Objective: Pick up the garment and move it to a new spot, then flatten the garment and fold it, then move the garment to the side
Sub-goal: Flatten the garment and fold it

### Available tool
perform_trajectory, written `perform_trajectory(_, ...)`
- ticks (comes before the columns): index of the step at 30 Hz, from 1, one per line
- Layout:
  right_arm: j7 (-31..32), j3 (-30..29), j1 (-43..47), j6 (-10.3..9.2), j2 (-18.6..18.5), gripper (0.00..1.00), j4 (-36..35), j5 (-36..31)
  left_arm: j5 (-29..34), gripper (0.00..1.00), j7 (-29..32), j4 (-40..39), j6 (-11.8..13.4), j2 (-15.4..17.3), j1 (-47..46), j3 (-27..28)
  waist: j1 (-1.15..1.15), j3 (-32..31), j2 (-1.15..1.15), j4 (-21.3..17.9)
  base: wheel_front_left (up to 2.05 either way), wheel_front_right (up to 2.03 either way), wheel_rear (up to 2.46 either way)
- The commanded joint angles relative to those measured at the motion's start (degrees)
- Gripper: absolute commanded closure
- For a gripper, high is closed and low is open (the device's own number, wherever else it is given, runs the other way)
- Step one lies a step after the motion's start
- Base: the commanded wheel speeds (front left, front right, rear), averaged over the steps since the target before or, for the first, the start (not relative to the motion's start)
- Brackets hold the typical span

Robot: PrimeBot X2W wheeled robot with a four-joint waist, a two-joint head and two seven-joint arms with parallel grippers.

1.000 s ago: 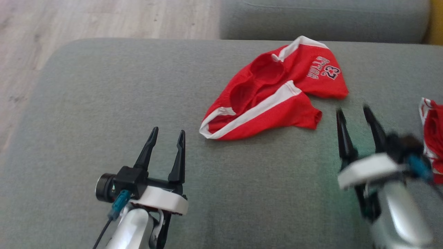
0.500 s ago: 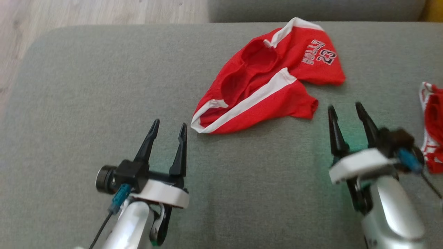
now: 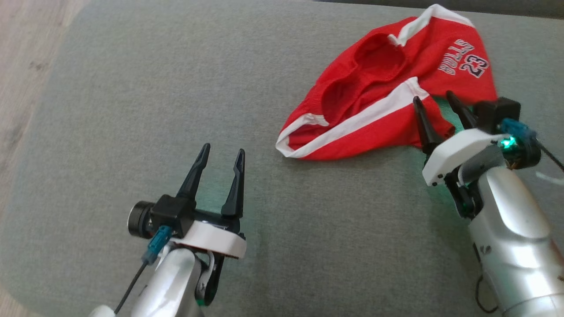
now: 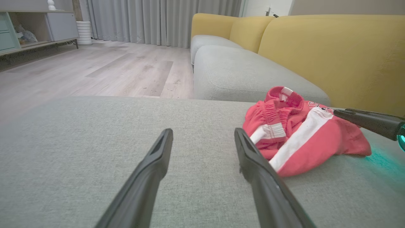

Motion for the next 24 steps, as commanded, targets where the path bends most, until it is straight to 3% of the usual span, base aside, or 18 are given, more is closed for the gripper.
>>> perform_trajectory(1,0.46,1.95,-2.20,-0.04,-0.21,0.00,-0.47,1.48,-0.25,0.00,-0.54,-1.55,0.51,0.31,-2.55,1.43,-0.01,0.51,0.00,0.86,0.00,0.00,0.00)
perform_trajectory(4,0.90,4.15,-3.48,-0.04,-0.96,0.00,2.01,3.42,-0.31,0.00,-0.54,-1.50,0.62,0.31,-2.71,1.34,-0.01,0.74,0.00,1.27,0.00,0.00,0.00)
perform_trajectory(5,0.93,4.85,-3.75,-0.04,-1.09,0.11,2.70,4.17,-0.32,0.00,-0.54,-1.48,0.63,0.31,-2.76,1.34,-0.01,0.79,0.00,1.31,0.00,0.00,0.00)
perform_trajectory(6,0.67,5.47,-4.01,-0.04,-1.29,0.69,3.24,4.74,-0.33,0.00,-0.54,-1.46,0.66,0.31,-2.80,1.37,-0.01,0.80,0.00,1.29,0.00,0.00,0.00)
perform_trajectory(7,0.27,5.93,-4.18,-0.04,-1.47,1.00,3.77,5.27,-0.33,0.00,-0.54,-1.41,0.72,0.31,-2.82,1.44,-0.01,0.77,0.00,1.22,0.00,0.00,0.00)
perform_trajectory(15,-7.46,9.58,-2.63,-0.04,-2.94,1.00,3.49,7.28,0.23,0.00,-0.54,-0.81,0.93,0.31,-2.28,2.63,-0.01,-1.37,0.00,-1.78,0.00,0.00,0.00)
perform_trajectory(24,-12.51,3.89,10.98,-0.04,-3.48,1.00,-5.37,5.65,0.78,0.00,-0.54,-0.65,0.75,0.31,0.26,4.23,-0.01,-7.34,0.00,-7.45,0.00,0.00,0.00)
